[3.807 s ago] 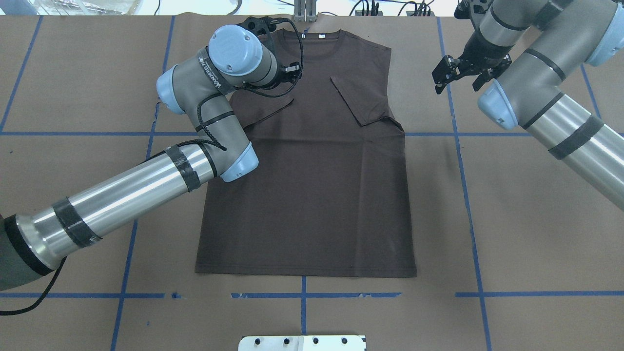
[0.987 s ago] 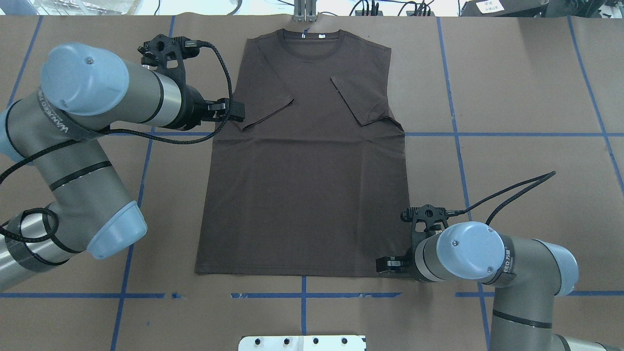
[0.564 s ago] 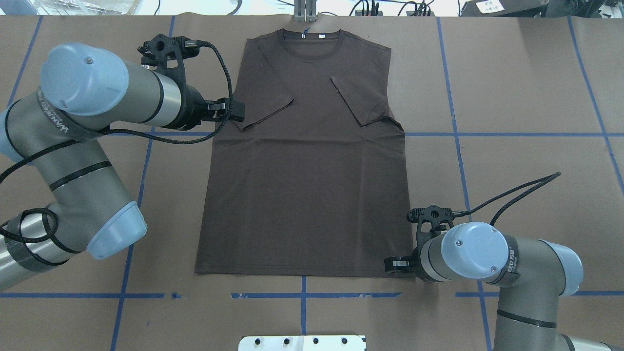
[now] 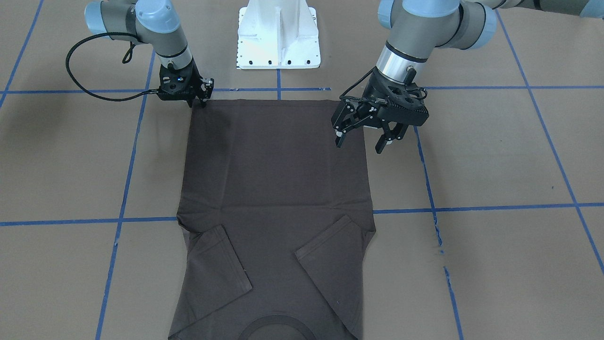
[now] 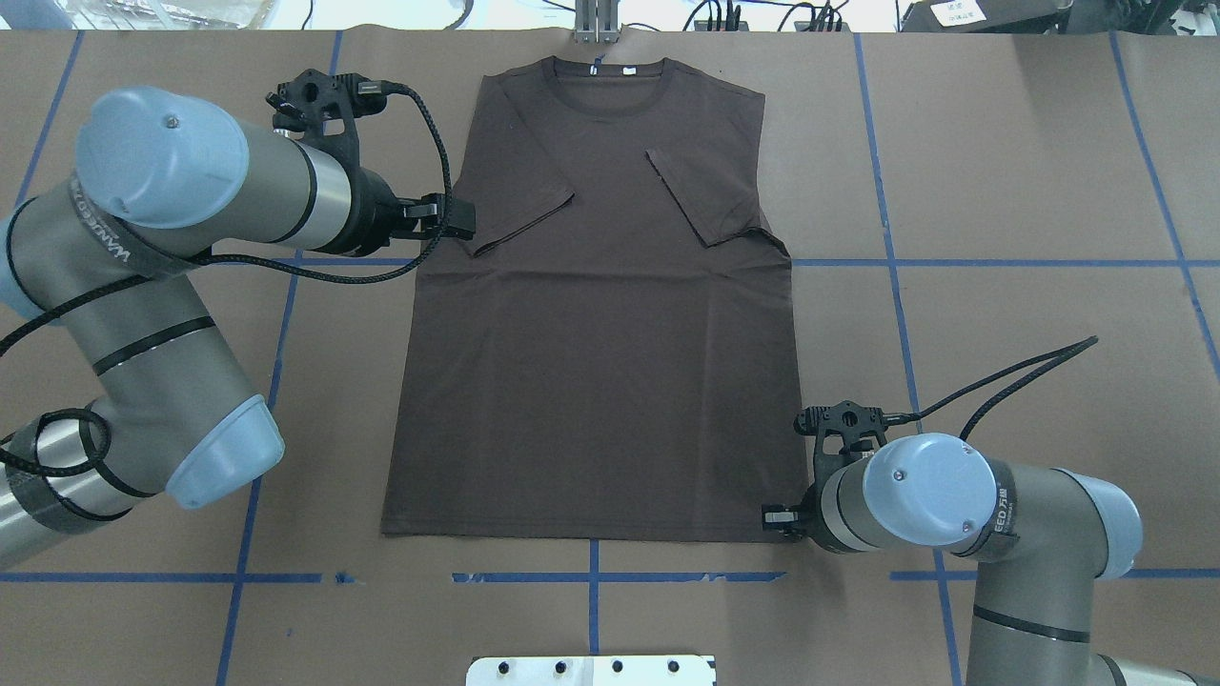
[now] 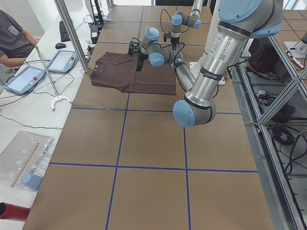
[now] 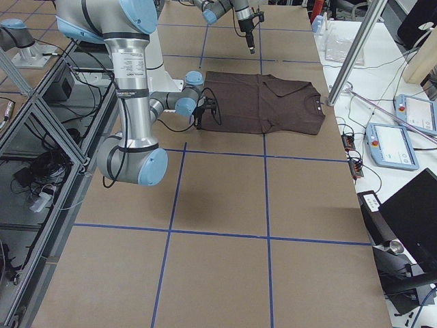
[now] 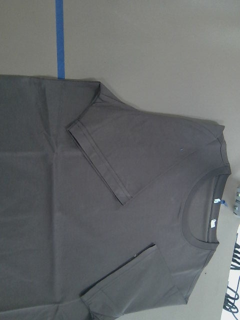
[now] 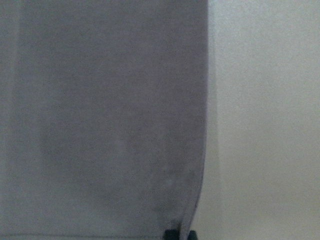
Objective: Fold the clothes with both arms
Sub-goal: 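Move the right gripper to the shirt hem corner nearest the robot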
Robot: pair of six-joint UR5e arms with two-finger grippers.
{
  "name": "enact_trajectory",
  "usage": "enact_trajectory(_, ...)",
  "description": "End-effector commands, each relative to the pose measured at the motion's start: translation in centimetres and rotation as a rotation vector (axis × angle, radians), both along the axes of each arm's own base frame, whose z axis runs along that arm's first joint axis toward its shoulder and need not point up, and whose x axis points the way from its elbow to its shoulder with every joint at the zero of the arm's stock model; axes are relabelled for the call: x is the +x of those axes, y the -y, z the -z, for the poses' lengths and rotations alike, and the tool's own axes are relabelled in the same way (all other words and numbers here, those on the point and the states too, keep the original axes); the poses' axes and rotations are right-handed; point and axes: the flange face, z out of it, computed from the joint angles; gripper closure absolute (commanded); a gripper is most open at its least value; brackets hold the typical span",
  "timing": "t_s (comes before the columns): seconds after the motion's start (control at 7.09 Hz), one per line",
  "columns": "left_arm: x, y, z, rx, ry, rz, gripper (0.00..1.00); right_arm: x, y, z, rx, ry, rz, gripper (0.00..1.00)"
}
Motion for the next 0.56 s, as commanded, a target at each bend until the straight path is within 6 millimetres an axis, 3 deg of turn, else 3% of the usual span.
enact_trajectory(0.0, 0.0, 0.0, -0.1, -0.001, 0.001, 0.0, 0.0, 0.4, -0.1, 0.7, 0.0, 0.015, -0.002, 1.0)
enact_trajectory(0.28, 0.1, -0.3, -0.9, -0.025, 0.003, 0.001, 0.0, 1.0, -0.2, 2.0, 0.009, 0.041, -0.003, 1.0)
enact_trajectory(0.42, 0.5, -1.7, -3.4, -0.125, -0.006, 0.018, 0.0, 1.5, -0.2, 2.7, 0.014, 0.057, -0.006, 1.0)
